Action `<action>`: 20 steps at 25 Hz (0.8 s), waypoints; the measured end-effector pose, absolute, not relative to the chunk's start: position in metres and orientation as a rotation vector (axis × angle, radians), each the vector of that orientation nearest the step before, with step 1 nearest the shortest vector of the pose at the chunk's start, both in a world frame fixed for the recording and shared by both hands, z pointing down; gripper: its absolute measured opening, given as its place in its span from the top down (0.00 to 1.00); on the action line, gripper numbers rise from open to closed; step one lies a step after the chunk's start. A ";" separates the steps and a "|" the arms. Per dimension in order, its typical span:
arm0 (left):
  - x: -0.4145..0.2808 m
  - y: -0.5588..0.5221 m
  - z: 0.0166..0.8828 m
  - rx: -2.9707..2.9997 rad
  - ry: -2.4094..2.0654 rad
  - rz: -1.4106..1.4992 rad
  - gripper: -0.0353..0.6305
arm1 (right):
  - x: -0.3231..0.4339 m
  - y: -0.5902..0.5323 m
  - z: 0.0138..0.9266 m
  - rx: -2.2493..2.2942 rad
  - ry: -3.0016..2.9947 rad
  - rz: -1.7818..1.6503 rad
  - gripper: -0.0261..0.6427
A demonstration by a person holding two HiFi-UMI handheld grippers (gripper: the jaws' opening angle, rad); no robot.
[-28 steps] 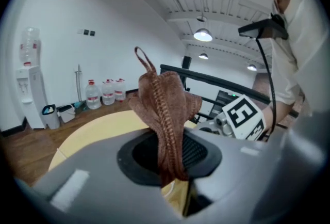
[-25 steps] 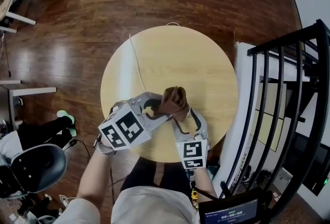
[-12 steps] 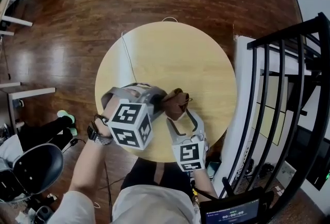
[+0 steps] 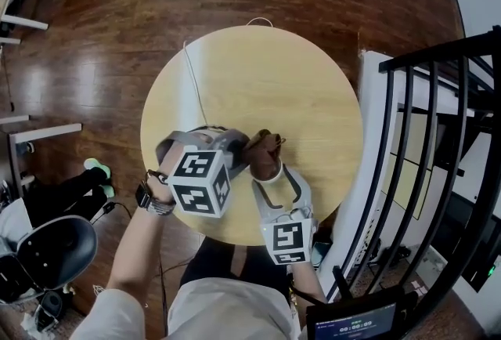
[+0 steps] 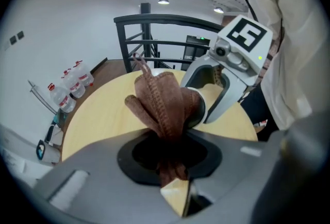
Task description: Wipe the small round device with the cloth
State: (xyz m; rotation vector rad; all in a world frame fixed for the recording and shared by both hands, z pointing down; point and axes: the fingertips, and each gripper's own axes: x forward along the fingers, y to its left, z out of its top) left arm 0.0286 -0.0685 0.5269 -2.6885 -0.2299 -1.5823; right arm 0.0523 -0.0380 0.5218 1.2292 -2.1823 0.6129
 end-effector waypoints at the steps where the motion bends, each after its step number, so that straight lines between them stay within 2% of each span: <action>1: 0.028 -0.068 0.530 -2.703 -0.235 -1.600 0.82 | 0.053 -0.038 0.521 1.232 -2.179 0.616 0.54; 10: 0.020 -0.062 0.568 -2.639 -0.220 -1.841 0.82 | 0.061 -0.038 0.522 1.215 -2.183 0.628 0.54; 14: 0.019 -0.081 0.538 -2.913 0.014 -1.758 0.82 | 0.060 -0.037 0.525 1.211 -2.181 0.631 0.54; 17: 0.031 -0.087 0.483 -3.239 0.022 -1.493 0.82 | 0.058 -0.038 0.525 1.206 -2.182 0.628 0.54; 20: 0.035 -0.079 0.479 -3.094 -0.131 -1.582 0.82 | 0.056 -0.037 0.524 1.213 -2.185 0.625 0.54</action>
